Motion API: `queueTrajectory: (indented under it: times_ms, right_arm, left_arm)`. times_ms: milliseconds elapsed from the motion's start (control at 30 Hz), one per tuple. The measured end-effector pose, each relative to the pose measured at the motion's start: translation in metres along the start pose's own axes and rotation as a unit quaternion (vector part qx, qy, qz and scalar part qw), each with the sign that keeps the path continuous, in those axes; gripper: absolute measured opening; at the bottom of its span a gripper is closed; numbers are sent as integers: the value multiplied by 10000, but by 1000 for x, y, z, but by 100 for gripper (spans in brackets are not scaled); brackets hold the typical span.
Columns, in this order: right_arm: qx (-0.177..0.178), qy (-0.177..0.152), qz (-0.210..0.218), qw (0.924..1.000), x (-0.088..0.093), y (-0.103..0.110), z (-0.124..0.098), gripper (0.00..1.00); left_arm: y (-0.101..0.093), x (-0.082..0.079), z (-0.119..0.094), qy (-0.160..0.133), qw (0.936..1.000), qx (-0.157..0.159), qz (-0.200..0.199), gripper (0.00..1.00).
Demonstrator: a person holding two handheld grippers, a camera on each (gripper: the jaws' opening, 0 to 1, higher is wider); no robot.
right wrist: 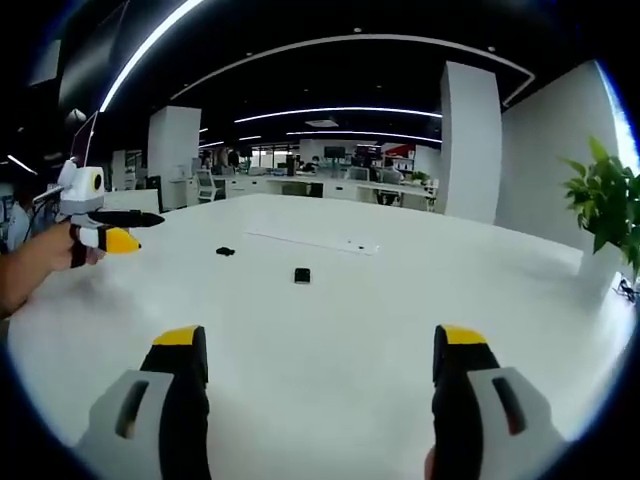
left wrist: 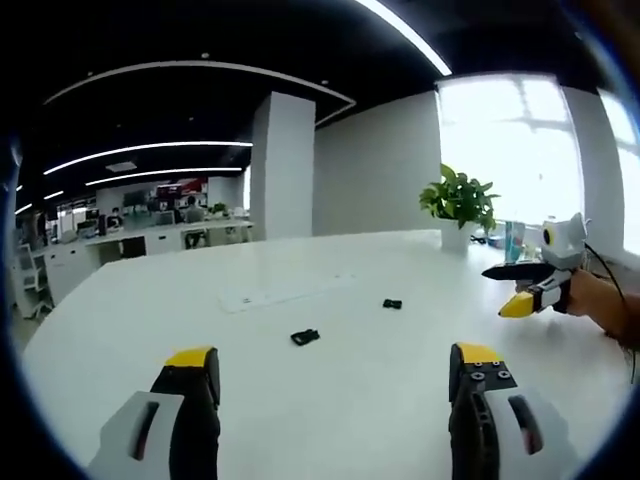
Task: Snap the two parts of the plastic buckle together until the buckle closes and remains connected.
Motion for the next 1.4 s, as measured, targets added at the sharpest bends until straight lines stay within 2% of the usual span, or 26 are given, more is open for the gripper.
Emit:
queueTrajectory:
  times_ms: [167, 233, 333, 433, 567, 800, 900, 1167, 1267, 1400]
  right_arm:
    - [-10, 18, 12, 10000, -2, -1, 11, 93]
    - [-10, 32, 22, 10000, -1, -1, 14, 94]
    - [41, 15, -3, 10000, -4, -3, 21, 96]
    - [27, 3, 29, 10000, -8, 0, 29, 95]
    - [-16, 91, -105, 9999, -6, 3, 35, 91]
    - [19, 108, -123, 9999, -7, 1, 44, 89]
    - [46, 95, -95, 9999, -7, -2, 48, 89]
    - [45, 109, 106, 9999, -9, 0, 67, 86]
    - [-10, 93, 143, 9999, -12, 7, 75, 84]
    - [-32, 128, 3, 9999, -13, 11, 79, 84]
  left_arm:
    - [6, -2, 5, -26, 10000, 27, -89, 95]
    - [3, -5, 5, -135, 9997, 179, -41, 89]
    - [7, -5, 6, -163, 9998, 141, 25, 91]
    - [9, 3, 10, 1, 9997, 232, -51, 90]
    - [9, 8, 12, 68, 9995, 309, -68, 89]
    - [15, 5, 22, 155, 9993, 329, -88, 89]
    - [17, 4, 26, 141, 9995, 279, 43, 88]
    - [15, 20, 37, 337, 9981, 521, 29, 87]
    - [20, 24, 38, 479, 9979, 430, 79, 85]
    - [22, 20, 37, 452, 9981, 411, 93, 84]
Point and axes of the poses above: the point that each gripper's makers call its tool centre point, and the gripper's own axes: z roughly forward along the fingers, y roughly to its left, x roughly out of its underside, the point moved 3 cm from there along -z, roughly backward along the fingers, and after that the axes turned 1 degree about -y, right-handed, at the moved point
